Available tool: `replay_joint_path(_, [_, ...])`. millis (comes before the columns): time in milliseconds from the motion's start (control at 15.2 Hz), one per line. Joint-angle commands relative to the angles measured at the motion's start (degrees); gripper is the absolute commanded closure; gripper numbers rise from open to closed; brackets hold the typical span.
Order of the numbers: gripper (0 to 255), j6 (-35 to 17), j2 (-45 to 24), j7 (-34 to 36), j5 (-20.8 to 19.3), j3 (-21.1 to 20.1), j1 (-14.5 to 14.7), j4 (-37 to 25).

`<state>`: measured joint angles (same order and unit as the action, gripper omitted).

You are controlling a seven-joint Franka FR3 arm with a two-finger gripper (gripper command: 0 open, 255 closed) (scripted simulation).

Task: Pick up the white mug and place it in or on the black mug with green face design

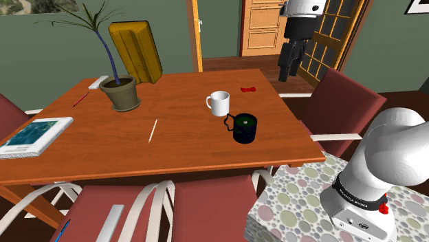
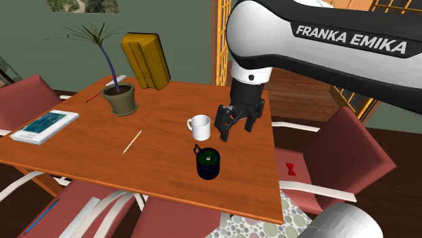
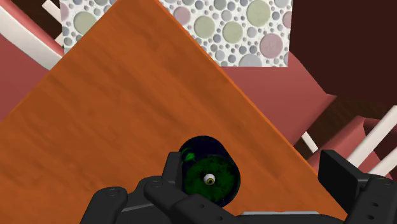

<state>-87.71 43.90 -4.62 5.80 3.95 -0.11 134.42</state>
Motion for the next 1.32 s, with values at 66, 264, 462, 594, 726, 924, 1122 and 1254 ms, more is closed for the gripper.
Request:
replay_joint_path(66, [0,-1.71,-1.75,-0.06,-0.2,0.04,-0.1,-0.06])
replay_joint_path(264, [0,-6.63,-7.27,-0.17,-0.75,0.19,-0.41,-0.7])
replay_joint_path(462, [0,-11.19,-13.1,-0.21,-1.24,0.41,-0.7,-2.03])
replay_joint_path(594, [0,-13.98,-17.12,-0.21,-1.54,0.58,-0.9,-3.29])
replay_joint_path(726, [0,-16.57,-21.22,-0.19,-1.8,0.77,-1.11,-4.85])
replay_joint_path(924, [0,-20.0,-27.47,-0.11,-2.13,1.11,-1.39,-7.73])
replay_joint_path(1122, [0,-22.88,-33.81,-0.01,-2.39,1.48,-1.69,-11.26])
replay_joint_path(1254, [0,-24.48,-38.06,0.07,-2.51,1.74,-1.9,-13.96])
